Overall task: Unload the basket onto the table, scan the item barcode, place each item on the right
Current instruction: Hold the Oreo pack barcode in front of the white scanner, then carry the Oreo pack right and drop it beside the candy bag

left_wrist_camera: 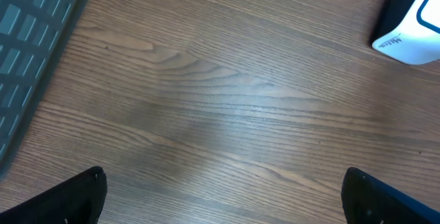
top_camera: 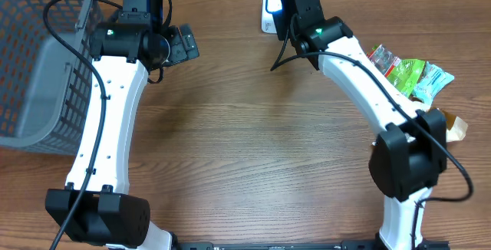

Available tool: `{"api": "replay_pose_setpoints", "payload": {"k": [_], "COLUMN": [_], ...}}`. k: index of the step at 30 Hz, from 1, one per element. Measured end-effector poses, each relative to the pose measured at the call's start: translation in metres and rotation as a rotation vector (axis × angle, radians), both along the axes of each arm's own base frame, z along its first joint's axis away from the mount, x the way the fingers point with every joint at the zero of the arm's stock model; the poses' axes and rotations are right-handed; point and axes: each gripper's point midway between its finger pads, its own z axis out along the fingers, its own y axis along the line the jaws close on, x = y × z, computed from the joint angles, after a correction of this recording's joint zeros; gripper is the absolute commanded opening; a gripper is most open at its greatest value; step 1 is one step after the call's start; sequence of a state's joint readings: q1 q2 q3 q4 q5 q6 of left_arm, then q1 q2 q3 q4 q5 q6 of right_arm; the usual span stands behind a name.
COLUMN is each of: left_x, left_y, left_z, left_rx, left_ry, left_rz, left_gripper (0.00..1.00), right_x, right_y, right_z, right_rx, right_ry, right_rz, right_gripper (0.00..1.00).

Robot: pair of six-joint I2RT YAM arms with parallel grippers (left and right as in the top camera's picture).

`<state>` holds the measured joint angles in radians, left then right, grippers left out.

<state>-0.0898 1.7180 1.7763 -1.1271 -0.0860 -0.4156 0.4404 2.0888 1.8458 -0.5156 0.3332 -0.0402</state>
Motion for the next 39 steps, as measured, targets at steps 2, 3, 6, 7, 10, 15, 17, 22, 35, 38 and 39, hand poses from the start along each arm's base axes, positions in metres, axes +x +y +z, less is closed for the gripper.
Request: {"api": "replay_pose_setpoints", "payload": {"k": [2,3,6,7,10,15,17,22,35,38,39], "left_x": [0.000,0.000,0.000,0.000,0.000,0.000,0.000,0.000,0.000,0.000,0.000], "left_y": [0.000,0.000,0.000,0.000,0.000,0.000,0.000,0.000,0.000,0.000,0.000], "left_z": [0.000,0.000,0.000,0.000,0.000,0.000,0.000,0.000,0.000,0.000,0.000], "left_rx": [0.000,0.000,0.000,0.000,0.000,0.000,0.000,0.000,0.000,0.000,0.000], "left_ry": [0.000,-0.001,0.000,0.000,0.000,0.000,0.000,0.000,0.000,0.000,0.000], "left_rz": [0.000,0.000,0.000,0.000,0.000,0.000,0.000,0.000,0.000,0.000,0.000], "left_gripper": [1.00,1.00,1.00,1.00,1.00,1.00,1.00,1.00,1.00,1.00,1.00], "right_x": [0.008,0.011,0.023,0.029,0.039,0.051,0.053,0.054,0.062,0.065,0.066], "right_y": [-0.001,0.001,0.007,0.010,0.015,0.020,0.020,0.012,0.002,0.004,0.004], "right_z": [-0.007,-0.010,-0.013,-0.015,-0.023,-0.054,-0.068,-0.080,-0.065,-0.060,-0.059], "right_rx": [-0.010,-0.012,-0.014,-0.015,-0.026,-0.086,-0.132,-0.253,-0.594,-0.655,-0.672], "right_ry": [-0.012,-0.023,-0.067,-0.087,-0.119,-0.125,-0.116,-0.105,-0.153,-0.174,-0.178], "right_rz": [-0.002,0.001,0.014,0.023,0.038,0.078,0.098,0.124,0.264,0.299,0.309], "right_gripper": [0.04,0.04,0.04,0.04,0.04,0.04,0.04,0.04,0.04,0.04,0.04]}}
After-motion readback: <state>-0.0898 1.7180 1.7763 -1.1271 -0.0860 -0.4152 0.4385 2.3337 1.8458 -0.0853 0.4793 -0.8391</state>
